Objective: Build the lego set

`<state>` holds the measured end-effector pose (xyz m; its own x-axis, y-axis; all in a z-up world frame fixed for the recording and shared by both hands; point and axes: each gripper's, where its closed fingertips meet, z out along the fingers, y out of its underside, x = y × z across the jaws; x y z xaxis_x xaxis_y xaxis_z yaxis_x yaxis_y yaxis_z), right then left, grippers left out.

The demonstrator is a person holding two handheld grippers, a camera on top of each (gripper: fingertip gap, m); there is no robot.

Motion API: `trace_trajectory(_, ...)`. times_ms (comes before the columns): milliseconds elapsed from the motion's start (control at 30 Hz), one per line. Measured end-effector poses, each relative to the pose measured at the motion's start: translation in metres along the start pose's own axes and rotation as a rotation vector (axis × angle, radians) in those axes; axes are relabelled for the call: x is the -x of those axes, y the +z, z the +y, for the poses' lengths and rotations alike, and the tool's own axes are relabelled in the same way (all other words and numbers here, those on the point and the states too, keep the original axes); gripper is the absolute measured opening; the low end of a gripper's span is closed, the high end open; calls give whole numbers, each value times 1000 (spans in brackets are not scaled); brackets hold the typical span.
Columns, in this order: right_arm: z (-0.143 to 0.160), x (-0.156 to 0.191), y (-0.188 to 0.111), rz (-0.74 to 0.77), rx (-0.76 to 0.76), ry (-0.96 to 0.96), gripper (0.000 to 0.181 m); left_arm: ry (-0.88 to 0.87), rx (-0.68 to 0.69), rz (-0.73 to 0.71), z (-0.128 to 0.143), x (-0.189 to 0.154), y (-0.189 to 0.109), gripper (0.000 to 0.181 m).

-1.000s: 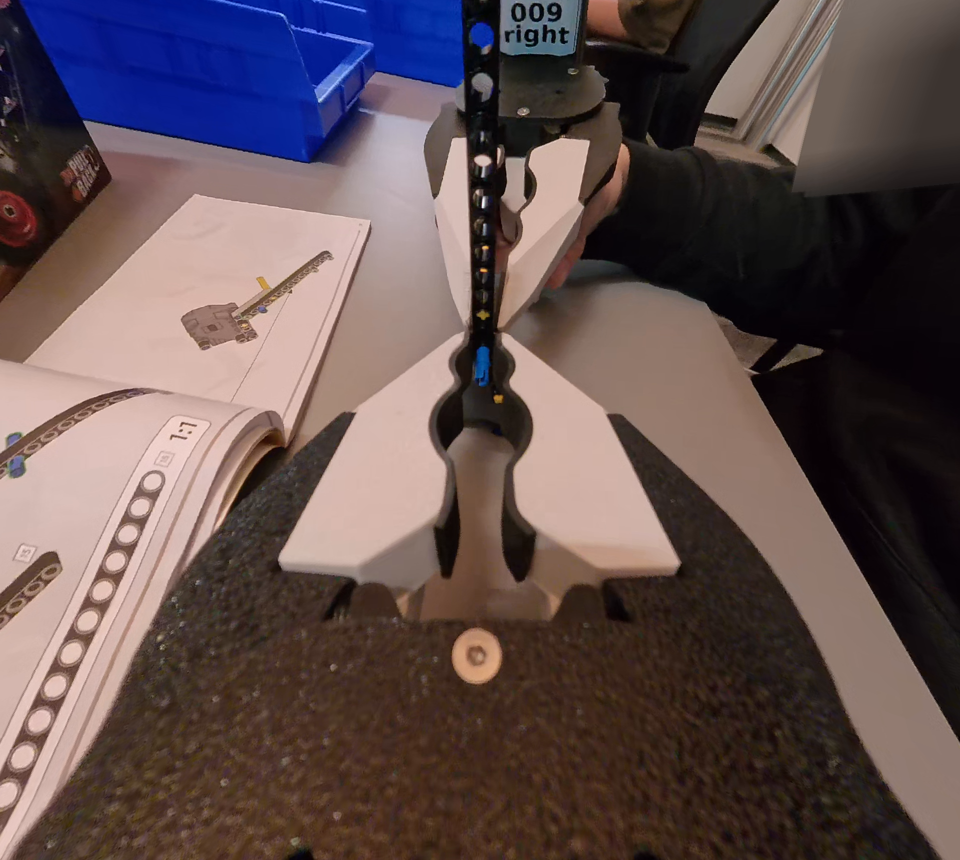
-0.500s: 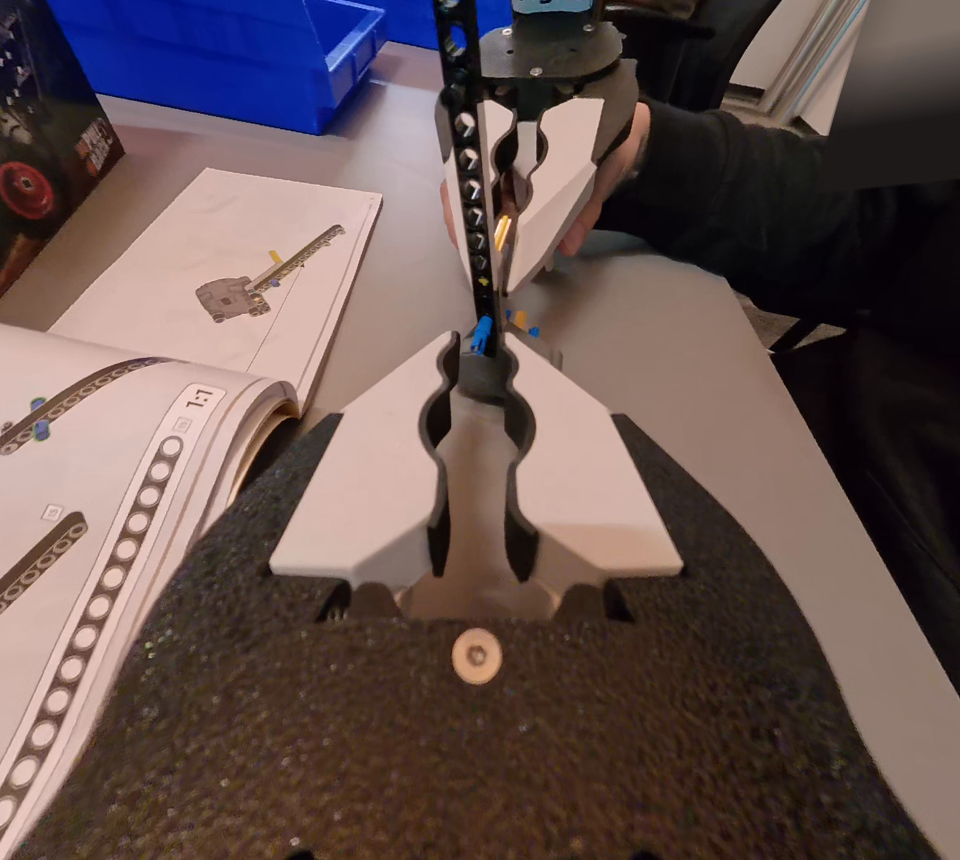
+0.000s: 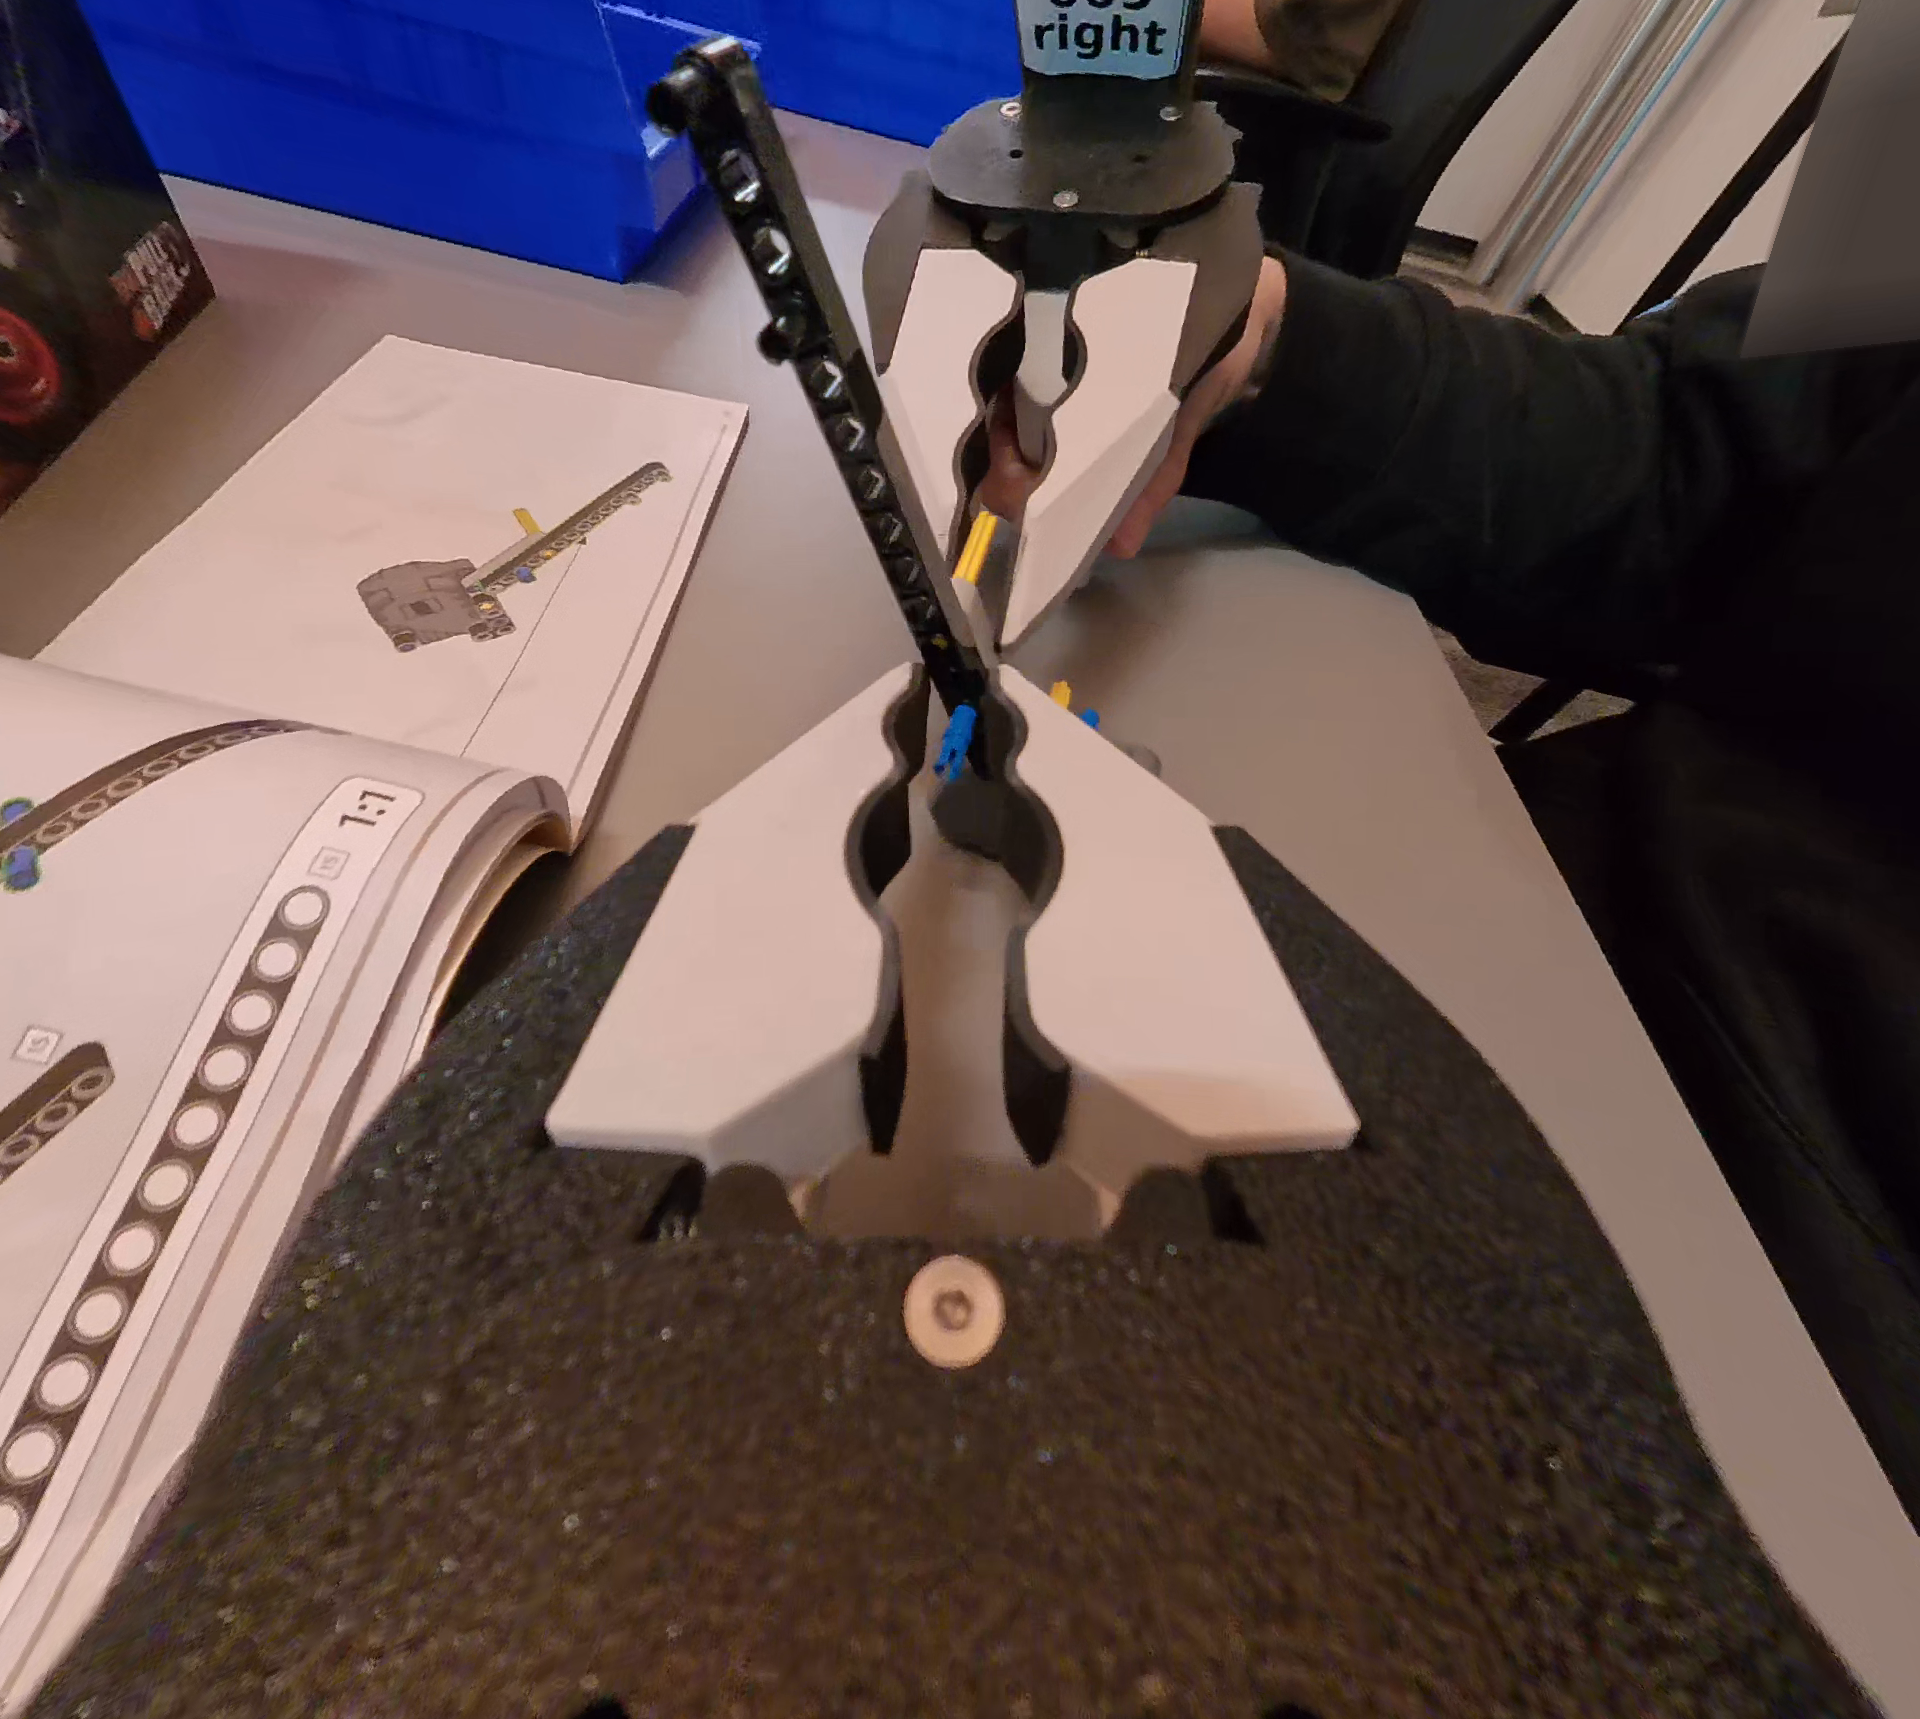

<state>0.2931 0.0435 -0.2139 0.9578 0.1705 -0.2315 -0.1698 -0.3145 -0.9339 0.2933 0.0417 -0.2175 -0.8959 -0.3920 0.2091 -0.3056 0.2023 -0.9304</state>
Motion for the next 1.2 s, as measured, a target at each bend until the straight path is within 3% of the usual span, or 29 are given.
trace_trajectory(967, -6, 5, -2, -56, -42, 17, 5, -37, -69, 56, -10, -5, -1, 5)
trace_trajectory(1200, -6, 8, -3, -70, -43, 3, 5, -23, 45, 39, 9, -2, -9, 14)
